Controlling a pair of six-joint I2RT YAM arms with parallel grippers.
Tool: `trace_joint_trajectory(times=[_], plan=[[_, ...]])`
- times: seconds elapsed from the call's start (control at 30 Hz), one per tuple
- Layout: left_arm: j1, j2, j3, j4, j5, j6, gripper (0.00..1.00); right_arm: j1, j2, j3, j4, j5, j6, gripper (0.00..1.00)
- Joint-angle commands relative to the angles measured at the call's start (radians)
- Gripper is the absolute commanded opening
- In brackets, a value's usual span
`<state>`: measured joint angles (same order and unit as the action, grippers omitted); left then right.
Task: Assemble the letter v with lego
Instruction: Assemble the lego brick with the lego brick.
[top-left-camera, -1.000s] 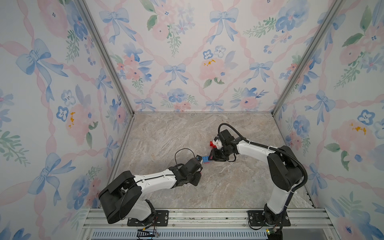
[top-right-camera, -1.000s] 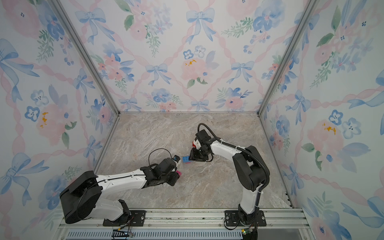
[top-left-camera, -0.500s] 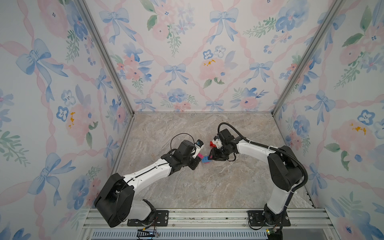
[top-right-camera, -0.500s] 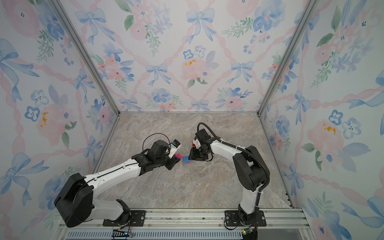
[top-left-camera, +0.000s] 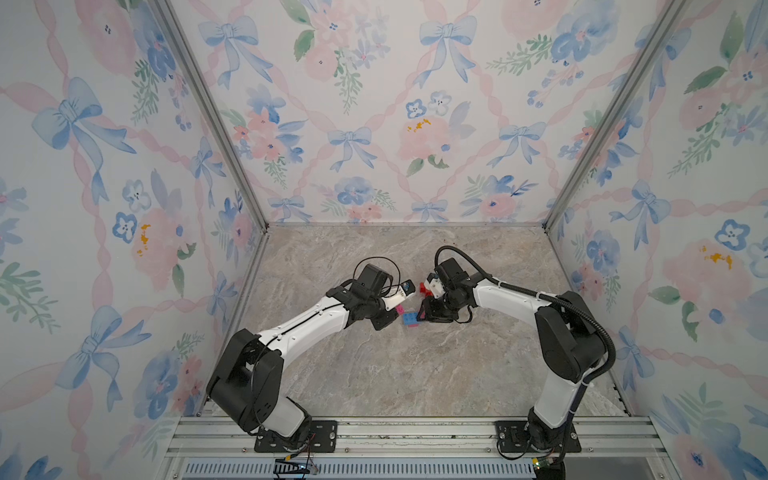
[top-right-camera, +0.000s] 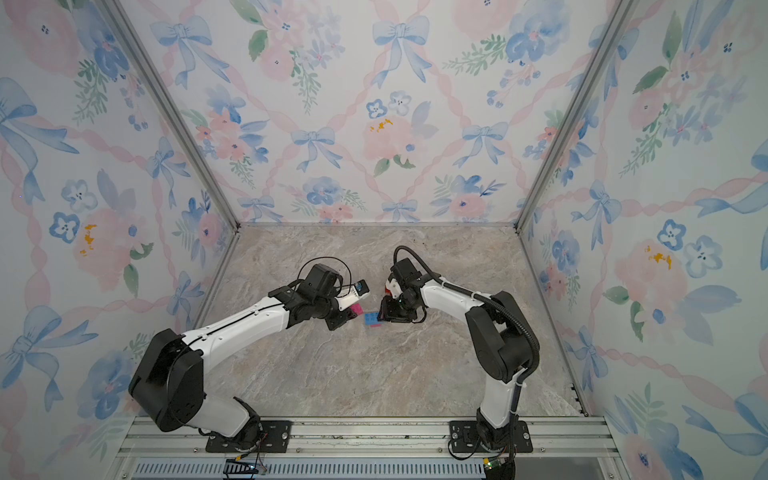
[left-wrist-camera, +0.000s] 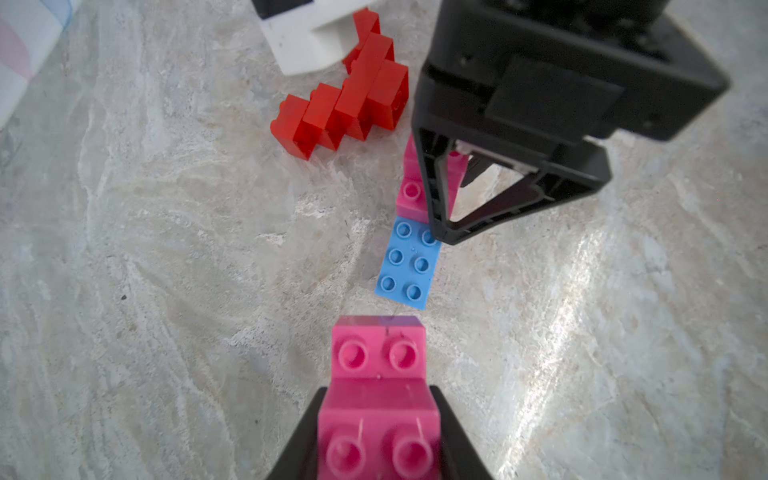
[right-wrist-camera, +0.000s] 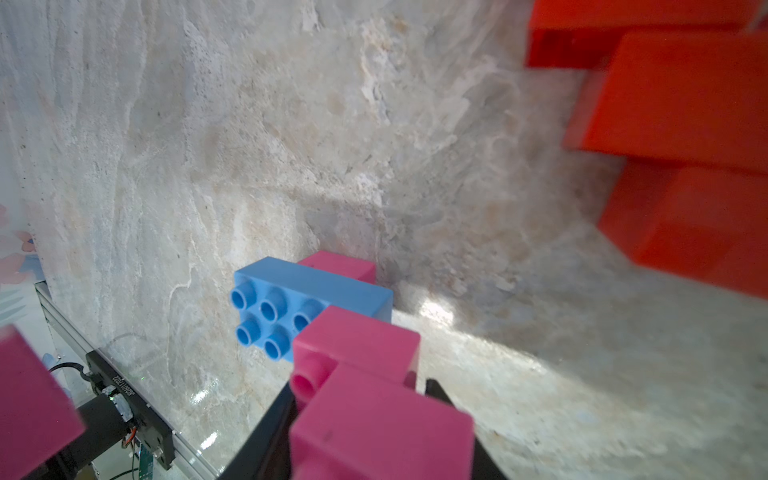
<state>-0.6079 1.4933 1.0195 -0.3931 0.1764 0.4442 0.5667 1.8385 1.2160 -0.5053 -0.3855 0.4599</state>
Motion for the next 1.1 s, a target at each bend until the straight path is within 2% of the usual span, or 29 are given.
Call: trace_joint_trajectory(times=[0.0,0.33,0.6,1.07], plan=[[0.011,0.011,0.030,-0.054,0.054,0.071,0.00,0.008,-0.012,0.025,-0.012,-0.001,-0.011,0.48],[0.051,0.083,0.069,-0.123,0.170,0.216,0.00,0.010,-0.017,0.014,-0.006,0.000,-0.013,0.48],[0.055,0.181,0.166,-0.186,0.198,0.303,0.00,0.009,-0.021,0.014,-0.001,-0.004,-0.017,0.48],[0.042,0.271,0.205,-0.192,0.198,0.280,0.00,0.005,-0.023,-0.007,0.022,-0.016,-0.006,0.47]])
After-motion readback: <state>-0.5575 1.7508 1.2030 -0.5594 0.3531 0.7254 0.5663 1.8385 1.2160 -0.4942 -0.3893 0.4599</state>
